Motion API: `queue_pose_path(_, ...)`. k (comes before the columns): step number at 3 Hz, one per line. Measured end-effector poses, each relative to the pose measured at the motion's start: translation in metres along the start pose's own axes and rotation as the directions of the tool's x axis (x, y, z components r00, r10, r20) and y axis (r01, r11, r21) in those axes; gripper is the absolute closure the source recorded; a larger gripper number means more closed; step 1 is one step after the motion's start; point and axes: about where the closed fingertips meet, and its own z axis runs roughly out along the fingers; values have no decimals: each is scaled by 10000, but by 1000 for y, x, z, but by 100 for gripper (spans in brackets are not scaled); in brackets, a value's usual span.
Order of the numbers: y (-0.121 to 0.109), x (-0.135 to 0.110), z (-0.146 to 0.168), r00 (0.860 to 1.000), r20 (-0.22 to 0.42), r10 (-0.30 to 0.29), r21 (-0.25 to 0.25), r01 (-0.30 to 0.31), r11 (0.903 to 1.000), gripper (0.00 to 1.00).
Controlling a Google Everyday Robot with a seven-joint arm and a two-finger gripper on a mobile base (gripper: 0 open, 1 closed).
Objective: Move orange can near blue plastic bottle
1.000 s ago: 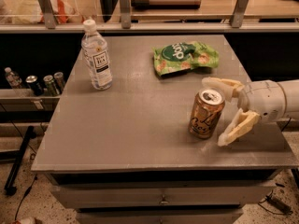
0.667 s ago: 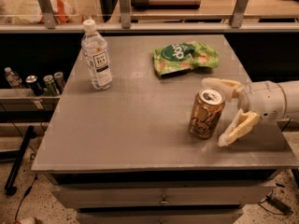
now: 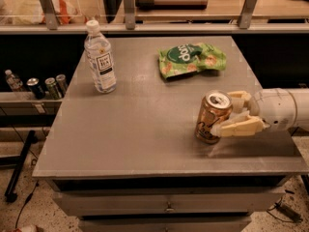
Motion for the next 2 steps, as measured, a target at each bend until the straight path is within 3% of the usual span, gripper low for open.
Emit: queue_pose_path(2, 0, 0, 0, 10000, 35, 46, 7, -46, 10000, 88)
